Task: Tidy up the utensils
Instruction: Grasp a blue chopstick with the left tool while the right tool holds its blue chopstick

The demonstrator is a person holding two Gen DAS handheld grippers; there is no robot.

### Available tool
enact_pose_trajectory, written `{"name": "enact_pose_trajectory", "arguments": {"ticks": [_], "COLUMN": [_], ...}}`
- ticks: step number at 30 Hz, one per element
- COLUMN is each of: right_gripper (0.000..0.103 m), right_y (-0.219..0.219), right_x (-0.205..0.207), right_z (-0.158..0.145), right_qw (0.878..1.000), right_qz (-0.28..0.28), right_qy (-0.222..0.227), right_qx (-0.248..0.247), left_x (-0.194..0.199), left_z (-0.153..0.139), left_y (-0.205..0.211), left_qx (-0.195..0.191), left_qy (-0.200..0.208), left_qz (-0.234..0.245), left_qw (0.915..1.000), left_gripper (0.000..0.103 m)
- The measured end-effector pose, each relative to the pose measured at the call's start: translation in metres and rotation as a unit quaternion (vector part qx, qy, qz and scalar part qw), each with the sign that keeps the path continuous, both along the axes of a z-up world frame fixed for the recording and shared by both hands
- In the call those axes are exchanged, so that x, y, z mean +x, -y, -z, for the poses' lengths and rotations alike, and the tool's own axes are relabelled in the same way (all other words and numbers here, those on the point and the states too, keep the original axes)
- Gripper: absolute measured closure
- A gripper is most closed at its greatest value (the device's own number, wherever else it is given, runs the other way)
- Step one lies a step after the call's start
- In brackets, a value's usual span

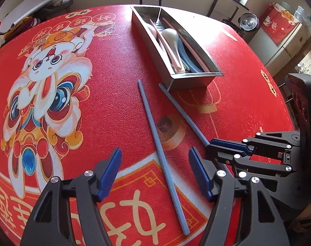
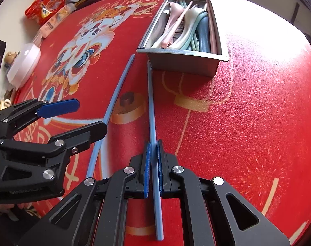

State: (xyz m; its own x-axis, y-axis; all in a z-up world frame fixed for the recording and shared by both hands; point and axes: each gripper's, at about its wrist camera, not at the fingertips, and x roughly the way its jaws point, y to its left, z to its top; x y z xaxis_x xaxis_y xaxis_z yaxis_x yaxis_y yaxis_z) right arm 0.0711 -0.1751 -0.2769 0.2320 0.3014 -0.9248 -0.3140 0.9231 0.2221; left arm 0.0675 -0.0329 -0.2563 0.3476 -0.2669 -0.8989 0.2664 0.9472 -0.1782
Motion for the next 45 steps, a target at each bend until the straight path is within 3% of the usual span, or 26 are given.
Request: {"name": "enact_pose_trajectory", "arguments": {"ticks": [4, 18, 21, 23, 25, 35, 45], "right_gripper": [0.097, 0.096, 0.096, 0.096, 0.096, 0.096, 0.095], "right_y": [0.002, 0.018, 0.019, 0.019, 0.02, 0.02, 0.017], "right_x": [-0.002, -0.009, -0.009, -0.009, -0.009, -0.008, -0.006], "right_z": [0.0, 0.0, 0.0, 0.0, 0.0, 0.0, 0.001], "right_qw": [1.0, 1.0, 1.0, 1.0, 1.0, 1.0, 1.0], "right_qz": [0.002, 0.018, 0.019, 0.02, 0.021, 0.019, 0.015], "right_qy": [-0.001, -0.003, -0.004, -0.005, -0.007, -0.011, -0.011], "right_qx": [0.001, -0.003, -0.003, 0.0, 0.003, 0.004, 0.0], "left_x": [0.004, 0.009, 0.011, 0.014, 0.015, 0.002, -0.006], "left_z": [0.006, 0.013, 0.013, 0.014, 0.014, 0.015, 0.015], "left_y": [0.001, 0.014, 0.016, 0.01, -0.001, -0.037, -0.042], "left_qx": [-0.001, 0.031, 0.053, 0.05, 0.034, 0.025, 0.019], "left_qy": [-0.008, 0.001, 0.01, 0.006, -0.002, -0.012, -0.001], "left_qz": [0.0, 0.022, 0.021, 0.011, 0.001, -0.009, -0.012], "left_qw": [1.0, 0.9993, 0.9983, 0.9987, 0.9994, 0.9996, 0.9997], "left_gripper": [0.052, 0.055, 0.074, 0.093, 0.094, 0.096, 0.096]}}
